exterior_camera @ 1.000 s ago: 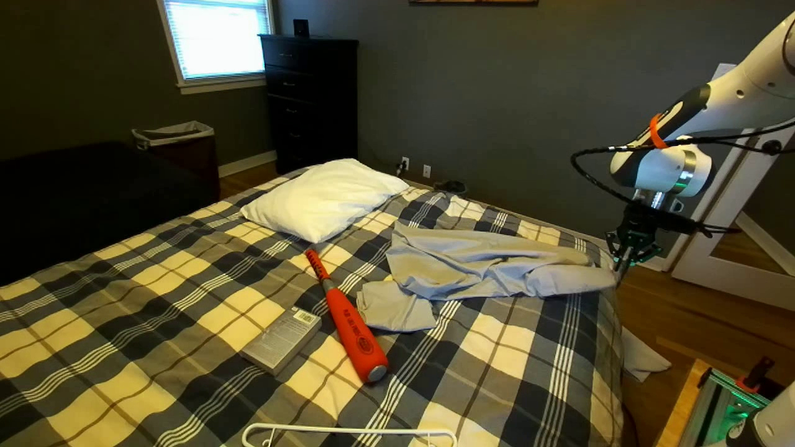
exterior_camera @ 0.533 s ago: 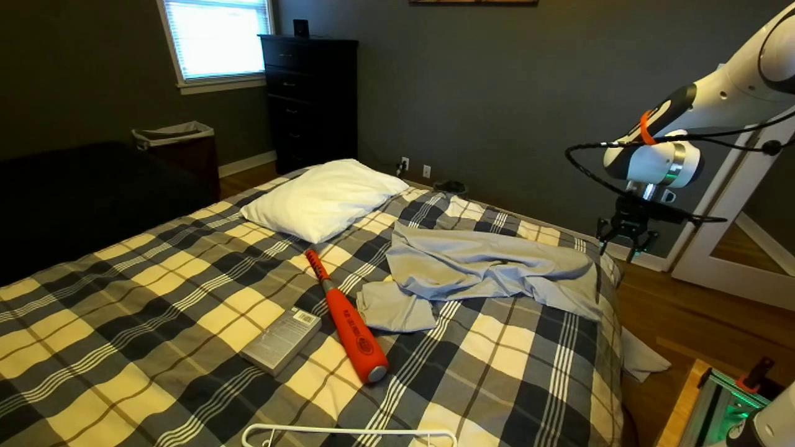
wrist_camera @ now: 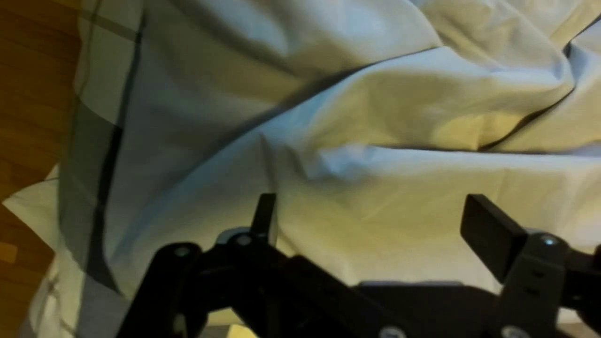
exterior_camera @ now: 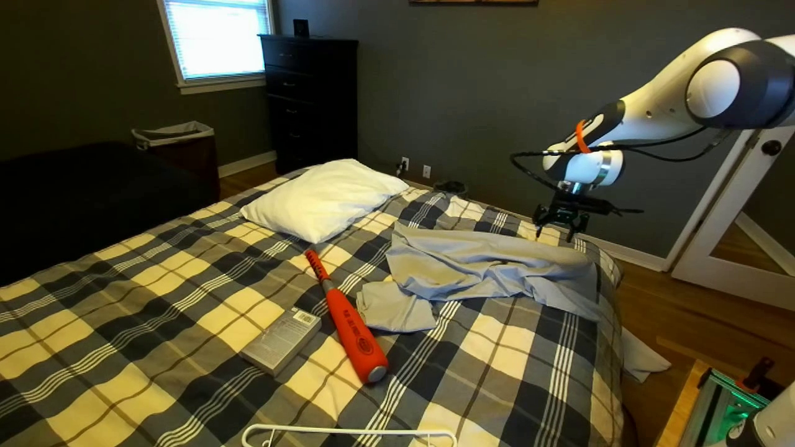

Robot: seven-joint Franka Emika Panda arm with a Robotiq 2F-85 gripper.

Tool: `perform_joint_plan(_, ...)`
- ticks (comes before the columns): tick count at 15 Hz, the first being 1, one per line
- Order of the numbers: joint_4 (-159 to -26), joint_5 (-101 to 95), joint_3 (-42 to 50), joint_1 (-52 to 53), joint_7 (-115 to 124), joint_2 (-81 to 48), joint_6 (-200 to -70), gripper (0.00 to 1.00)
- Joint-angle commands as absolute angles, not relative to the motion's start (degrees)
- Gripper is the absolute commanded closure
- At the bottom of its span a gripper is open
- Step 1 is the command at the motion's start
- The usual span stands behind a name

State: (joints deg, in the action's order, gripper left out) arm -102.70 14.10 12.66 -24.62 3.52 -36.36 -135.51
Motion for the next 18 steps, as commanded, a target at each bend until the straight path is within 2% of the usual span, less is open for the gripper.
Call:
perform_joint_plan(1, -96.28, 11.66, 9.55, -22.2, -0.07, -42.66, -133.56, 0.01)
perform_joint_plan(4, -95.81, 10.33, 6.77, -20.36, -4.56, -43.53, -133.18, 0.0)
perform_joint_plan(18, -100.89, -15.62, 7.81, -0.5, -4.46, -43.07, -136.4, 0.0)
